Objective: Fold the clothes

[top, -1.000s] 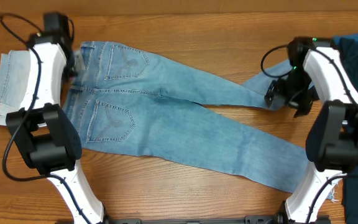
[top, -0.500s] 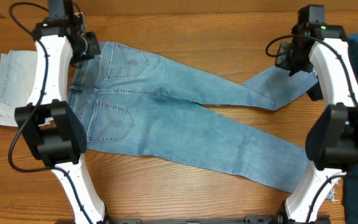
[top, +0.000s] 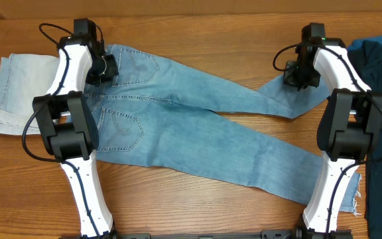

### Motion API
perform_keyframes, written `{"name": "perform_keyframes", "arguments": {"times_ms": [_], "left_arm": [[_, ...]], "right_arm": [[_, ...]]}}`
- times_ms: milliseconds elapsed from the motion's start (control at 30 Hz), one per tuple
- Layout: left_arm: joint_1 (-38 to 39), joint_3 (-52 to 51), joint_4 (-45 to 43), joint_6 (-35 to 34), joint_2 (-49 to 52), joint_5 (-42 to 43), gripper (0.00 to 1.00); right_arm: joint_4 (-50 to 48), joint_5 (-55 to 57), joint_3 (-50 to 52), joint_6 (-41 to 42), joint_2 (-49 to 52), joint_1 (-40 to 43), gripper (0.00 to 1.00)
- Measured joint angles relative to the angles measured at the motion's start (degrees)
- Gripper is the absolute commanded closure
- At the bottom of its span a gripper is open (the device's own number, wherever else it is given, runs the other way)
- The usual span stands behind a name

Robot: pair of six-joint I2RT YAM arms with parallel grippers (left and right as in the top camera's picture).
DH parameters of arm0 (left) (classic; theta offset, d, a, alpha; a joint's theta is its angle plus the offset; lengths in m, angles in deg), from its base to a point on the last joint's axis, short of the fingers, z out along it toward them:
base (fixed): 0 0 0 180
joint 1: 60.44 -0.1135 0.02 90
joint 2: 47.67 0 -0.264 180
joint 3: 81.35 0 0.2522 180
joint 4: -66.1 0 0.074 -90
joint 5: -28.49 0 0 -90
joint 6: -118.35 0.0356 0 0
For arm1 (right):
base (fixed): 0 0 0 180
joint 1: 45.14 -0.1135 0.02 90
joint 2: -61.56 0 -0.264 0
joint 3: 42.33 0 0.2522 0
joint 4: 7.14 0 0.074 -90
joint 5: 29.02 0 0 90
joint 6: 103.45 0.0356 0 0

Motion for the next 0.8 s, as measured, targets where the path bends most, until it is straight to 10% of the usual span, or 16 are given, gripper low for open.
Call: {"name": "perform_keyframes", "arguments": {"times_ms": [600,800], "left_arm": [[-4.17,0.28,8.98,0.00,-0.22,-7.69,0.96],[-3.91,3.19,11.28,0.00,-0.07,-8.74,0.96]], "right_arm": [[-19.61,0.35,-0.39,-0.24,2.86,10.27,0.96],[-12.96,-4.22,-10.16,-0.26,5.14,9.79,0.96]]}}
